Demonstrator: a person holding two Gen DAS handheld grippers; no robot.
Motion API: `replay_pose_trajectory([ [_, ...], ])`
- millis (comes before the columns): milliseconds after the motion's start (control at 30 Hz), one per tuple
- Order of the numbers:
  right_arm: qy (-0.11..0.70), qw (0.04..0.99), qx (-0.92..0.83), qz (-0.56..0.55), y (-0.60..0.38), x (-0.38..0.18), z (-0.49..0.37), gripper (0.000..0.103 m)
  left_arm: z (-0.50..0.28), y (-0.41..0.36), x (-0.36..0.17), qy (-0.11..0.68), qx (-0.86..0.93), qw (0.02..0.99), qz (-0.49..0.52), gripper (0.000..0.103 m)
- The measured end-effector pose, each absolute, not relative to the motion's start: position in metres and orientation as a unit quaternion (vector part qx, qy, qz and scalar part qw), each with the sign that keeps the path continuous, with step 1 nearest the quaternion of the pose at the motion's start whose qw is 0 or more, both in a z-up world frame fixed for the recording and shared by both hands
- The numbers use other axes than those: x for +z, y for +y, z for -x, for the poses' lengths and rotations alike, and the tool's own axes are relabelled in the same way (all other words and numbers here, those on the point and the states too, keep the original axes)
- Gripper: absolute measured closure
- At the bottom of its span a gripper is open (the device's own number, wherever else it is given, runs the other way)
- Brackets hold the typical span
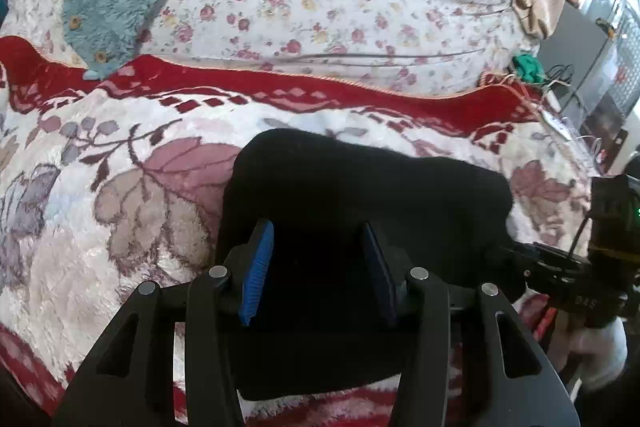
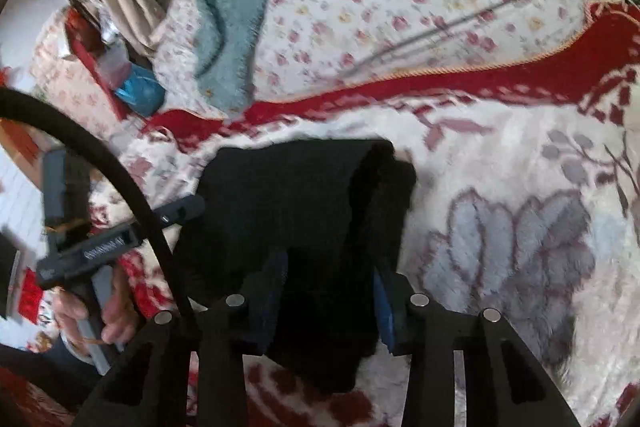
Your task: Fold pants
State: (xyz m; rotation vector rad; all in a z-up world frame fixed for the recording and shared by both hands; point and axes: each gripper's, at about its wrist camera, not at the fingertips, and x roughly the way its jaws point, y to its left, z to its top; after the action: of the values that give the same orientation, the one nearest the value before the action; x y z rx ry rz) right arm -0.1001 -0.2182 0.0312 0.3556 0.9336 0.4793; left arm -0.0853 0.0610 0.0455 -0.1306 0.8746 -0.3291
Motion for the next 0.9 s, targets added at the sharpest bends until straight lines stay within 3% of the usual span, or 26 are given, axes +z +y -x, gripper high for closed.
replay_pose_trajectory([
  [267, 0.428, 0.858, 0.221, -0.179, -0.219, 0.056, 0.102, 0.063, 0.086, 0.06, 0.053, 0.427, -0.147, 0.89, 0.059, 0.057],
  [400, 0.407, 0.863, 0.226, -0.195, -0.217, 0.072, 0.103, 0.05, 0.09, 0.061, 0.061, 0.425, -0.14, 0.892, 0.06, 0.057],
  [800, 0.395, 0.869, 0.219, -0.201, -0.202, 0.078, 0.1, 0.046, 0.098, 0.074, 0.078, 0.409, -0.128, 0.901, 0.063, 0.057],
  [900, 0.399, 0.868, 0.217, -0.2, -0.204, 0.075, 0.099, 0.041, 0.097, 0.082, 0.075, 0.413, -0.123, 0.9, 0.067, 0.057],
])
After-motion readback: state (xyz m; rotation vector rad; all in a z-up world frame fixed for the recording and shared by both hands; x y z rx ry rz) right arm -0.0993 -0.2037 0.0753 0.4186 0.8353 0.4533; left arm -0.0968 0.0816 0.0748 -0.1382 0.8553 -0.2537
